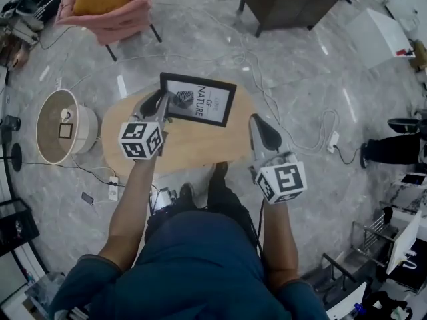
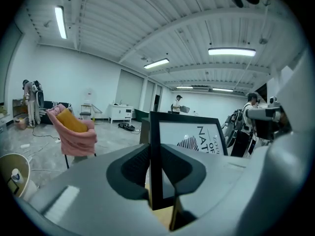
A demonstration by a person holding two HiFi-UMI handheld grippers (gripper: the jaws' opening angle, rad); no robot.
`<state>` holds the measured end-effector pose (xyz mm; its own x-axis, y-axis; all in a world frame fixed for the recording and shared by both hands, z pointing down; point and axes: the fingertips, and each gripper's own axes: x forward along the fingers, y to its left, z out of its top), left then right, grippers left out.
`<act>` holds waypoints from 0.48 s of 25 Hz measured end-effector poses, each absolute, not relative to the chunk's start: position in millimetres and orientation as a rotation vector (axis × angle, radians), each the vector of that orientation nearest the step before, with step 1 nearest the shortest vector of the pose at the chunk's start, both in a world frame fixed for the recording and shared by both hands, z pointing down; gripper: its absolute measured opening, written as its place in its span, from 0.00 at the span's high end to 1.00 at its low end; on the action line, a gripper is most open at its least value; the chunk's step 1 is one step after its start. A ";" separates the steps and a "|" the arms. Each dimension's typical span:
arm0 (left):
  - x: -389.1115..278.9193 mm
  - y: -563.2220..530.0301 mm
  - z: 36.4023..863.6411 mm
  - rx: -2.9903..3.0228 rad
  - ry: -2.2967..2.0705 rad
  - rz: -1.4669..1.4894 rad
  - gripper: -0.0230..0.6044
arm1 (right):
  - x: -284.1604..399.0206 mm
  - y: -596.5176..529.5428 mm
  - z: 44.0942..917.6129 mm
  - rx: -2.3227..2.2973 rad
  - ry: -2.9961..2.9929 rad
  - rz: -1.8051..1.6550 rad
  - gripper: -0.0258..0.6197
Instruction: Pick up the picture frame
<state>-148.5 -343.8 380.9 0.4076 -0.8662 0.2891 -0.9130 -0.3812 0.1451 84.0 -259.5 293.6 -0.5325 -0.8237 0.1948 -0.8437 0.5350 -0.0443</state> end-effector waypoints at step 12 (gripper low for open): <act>-162.4 -287.1 310.7 2.489 -1.550 0.109 0.86 | 62.2 -210.4 235.4 1.437 -2.672 0.044 0.95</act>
